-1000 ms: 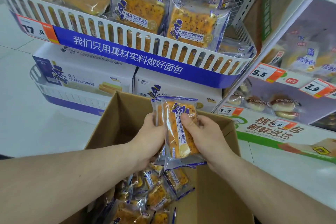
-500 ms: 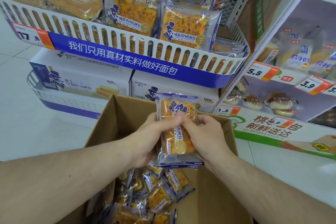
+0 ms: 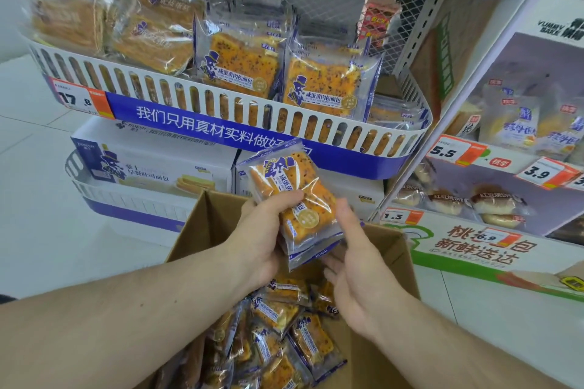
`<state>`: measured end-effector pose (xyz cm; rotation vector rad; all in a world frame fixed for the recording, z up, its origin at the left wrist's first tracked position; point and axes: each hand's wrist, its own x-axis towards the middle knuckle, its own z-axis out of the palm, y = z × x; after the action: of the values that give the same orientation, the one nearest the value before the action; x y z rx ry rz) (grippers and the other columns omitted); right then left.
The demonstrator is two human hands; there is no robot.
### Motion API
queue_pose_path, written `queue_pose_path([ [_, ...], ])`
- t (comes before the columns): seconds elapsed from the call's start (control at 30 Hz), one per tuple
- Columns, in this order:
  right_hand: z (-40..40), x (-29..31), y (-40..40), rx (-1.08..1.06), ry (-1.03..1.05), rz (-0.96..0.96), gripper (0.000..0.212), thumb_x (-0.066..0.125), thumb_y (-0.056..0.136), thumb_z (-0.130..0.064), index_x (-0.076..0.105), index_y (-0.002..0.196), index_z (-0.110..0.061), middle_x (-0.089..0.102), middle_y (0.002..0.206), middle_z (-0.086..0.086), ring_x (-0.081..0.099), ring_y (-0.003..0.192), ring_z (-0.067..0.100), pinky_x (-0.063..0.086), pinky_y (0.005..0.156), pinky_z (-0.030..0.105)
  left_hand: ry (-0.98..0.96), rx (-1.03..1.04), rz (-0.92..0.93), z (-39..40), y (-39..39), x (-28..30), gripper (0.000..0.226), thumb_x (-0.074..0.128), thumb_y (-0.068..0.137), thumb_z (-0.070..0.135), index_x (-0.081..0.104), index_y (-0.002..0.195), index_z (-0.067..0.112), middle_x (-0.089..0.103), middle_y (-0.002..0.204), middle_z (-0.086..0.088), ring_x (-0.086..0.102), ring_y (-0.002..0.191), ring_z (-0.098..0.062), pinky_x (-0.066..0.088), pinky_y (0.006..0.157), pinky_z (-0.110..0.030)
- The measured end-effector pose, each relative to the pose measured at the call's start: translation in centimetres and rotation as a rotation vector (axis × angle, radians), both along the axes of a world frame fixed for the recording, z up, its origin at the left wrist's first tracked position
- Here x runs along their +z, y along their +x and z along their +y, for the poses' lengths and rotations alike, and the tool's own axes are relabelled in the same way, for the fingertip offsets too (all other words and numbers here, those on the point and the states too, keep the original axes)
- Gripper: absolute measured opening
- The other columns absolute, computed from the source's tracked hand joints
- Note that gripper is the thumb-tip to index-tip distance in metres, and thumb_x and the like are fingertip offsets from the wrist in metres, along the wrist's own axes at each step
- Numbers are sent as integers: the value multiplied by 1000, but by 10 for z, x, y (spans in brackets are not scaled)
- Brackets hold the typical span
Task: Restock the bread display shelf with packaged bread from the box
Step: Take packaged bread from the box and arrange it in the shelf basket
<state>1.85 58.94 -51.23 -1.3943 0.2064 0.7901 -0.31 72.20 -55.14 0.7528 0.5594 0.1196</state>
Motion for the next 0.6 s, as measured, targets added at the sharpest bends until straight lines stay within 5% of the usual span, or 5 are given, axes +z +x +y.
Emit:
queue_pose_path([
  [0.13, 1, 4, 11, -111, 132, 51, 82, 77, 50, -57, 62, 121, -20, 77, 105, 5, 68, 107, 24, 45, 106, 45, 54, 56, -60, -12, 7, 9, 80, 85, 69, 19, 44, 138, 26, 71, 117, -11, 73, 97, -32, 58, 84, -51],
  [0.33, -15, 20, 29, -253, 226, 59, 58, 79, 67, -42, 63, 120, -23, 76, 108, 6, 69, 105, 27, 50, 99, 47, 31, 100, -114, -50, 38, 38, 59, 77, 79, 9, 46, 126, 27, 71, 109, -10, 76, 81, -25, 60, 62, -39],
  [0.47, -28, 33, 48, -244, 293, -89, 61, 78, 67, -42, 64, 125, -25, 76, 110, 2, 72, 104, 22, 50, 101, 45, 163, 35, -165, -69, 56, 54, 58, 79, 79, 14, 49, 127, 27, 73, 109, -6, 74, 94, -23, 59, 83, -45],
  [0.6, -39, 43, 62, -265, 359, -156, 59, 78, 65, -33, 66, 121, -19, 76, 109, 7, 73, 101, 26, 52, 98, 45, 240, -43, -188, -78, 70, 66, 51, 78, 80, 16, 51, 122, 26, 73, 110, -4, 73, 96, -20, 57, 83, -39],
])
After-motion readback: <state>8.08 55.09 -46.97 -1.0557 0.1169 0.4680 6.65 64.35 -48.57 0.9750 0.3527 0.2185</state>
